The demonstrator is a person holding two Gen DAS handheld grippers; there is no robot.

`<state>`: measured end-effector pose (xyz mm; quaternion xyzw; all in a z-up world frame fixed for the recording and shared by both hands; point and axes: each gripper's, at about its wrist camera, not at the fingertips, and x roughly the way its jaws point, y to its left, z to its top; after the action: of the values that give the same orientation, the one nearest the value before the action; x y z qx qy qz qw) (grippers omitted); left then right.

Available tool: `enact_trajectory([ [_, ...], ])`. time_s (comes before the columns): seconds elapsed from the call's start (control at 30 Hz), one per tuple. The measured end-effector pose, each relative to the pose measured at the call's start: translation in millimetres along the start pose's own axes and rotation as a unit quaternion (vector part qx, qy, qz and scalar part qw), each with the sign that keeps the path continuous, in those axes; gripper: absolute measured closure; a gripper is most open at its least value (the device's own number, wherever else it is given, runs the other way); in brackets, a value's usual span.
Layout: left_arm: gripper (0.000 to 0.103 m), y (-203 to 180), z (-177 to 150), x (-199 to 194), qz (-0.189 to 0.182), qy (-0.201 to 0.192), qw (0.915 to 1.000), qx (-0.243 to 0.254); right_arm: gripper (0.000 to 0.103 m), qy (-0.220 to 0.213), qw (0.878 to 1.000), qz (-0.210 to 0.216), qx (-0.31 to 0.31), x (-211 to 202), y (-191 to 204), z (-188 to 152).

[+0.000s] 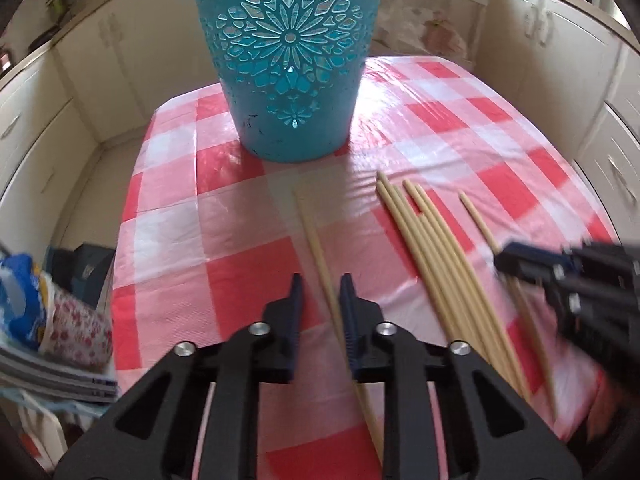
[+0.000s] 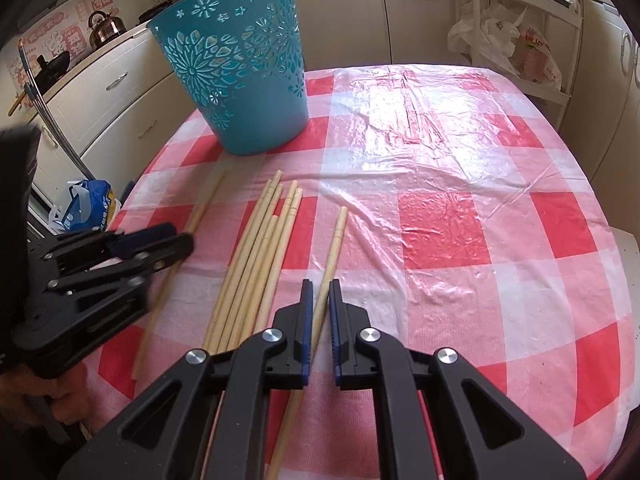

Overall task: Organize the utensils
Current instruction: 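Close the right gripper on a chopstick while the left gripper grasps another chopstick, then lift both held chopsticks and carry them above the teal basket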

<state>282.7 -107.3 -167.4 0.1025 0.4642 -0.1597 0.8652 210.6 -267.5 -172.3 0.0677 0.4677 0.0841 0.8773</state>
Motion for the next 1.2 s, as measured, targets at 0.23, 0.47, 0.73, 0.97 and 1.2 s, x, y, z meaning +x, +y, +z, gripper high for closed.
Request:
enact_trajectory([
  [0.23, 0.091, 12.1, 8.2, -0.2, -0.031, 0.043, 0.9966, 0.063, 0.094, 0.005, 1.000, 0.008, 0.007, 5.2, -1.8, 7.6],
  [0.47, 0.068, 18.9, 36.2, 21.1, 0.015, 0.042, 0.9990, -0.001, 0.094, 0.008, 1.000, 0.006, 0.001, 8.6, -3.2, 11.7],
  [0.73, 0.098, 3.8, 38.0, 25.5, 0.002, 0.022, 0.9997, -0.007, 0.097, 0.005, 1.000, 0.027, 0.006, 6.1, -2.2, 10.1],
  [0.97, 0.099, 26.7, 25.7, -16.7, -0.056, -0.037, 0.9956, -0.065, 0.097, -0.039, 0.986, 0.124, 0.101, -13.0, -25.3, 14.1],
  [1.2, 0.099, 43.0, 31.9, -77.8, -0.094, -0.120, 0.9842, -0.090, 0.097, -0.108, 0.967, 0.189, 0.134, -41.8, -24.7, 23.3],
])
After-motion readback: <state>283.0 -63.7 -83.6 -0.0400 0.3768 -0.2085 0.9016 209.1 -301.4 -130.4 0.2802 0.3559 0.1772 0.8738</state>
